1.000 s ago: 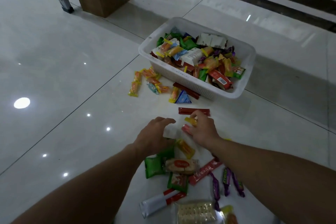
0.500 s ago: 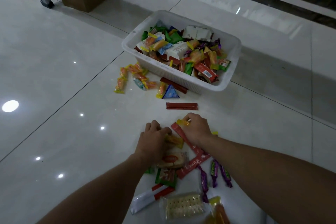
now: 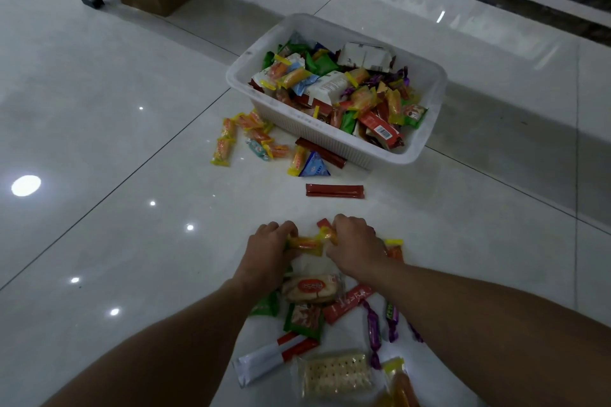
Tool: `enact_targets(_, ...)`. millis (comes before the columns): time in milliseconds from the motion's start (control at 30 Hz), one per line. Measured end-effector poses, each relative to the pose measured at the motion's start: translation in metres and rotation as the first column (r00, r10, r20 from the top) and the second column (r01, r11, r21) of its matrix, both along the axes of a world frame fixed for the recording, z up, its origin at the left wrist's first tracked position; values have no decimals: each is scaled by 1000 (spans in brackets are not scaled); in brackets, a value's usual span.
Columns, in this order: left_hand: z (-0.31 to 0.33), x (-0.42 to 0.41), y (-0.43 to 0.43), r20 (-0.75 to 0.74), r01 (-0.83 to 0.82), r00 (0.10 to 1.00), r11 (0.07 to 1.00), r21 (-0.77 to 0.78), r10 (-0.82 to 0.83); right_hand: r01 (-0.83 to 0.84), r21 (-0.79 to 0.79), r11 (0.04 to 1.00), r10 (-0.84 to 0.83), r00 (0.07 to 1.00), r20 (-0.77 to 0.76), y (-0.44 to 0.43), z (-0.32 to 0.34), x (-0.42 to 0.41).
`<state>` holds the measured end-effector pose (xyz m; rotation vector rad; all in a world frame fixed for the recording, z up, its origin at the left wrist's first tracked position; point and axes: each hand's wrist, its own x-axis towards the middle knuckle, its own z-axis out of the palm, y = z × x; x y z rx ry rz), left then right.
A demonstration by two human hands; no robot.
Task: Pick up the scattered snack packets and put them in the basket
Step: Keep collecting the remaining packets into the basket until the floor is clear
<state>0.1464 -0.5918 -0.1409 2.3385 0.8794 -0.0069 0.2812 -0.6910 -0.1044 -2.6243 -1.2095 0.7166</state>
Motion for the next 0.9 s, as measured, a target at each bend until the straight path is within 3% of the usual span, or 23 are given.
enact_targets(267,6,-5,10,37,-114,992,990,-84,118,101,18,995,-99,992,-81,1,-2,9)
enact_targets(467,35,11,23,137,-181,971,976,-120,197,253,226,941,-186,942,-280,20,30,16)
enact_targets(900,132,64,66,398,-261,878,963,-70,267,443,472,763,-256,876,-409,70,118,61)
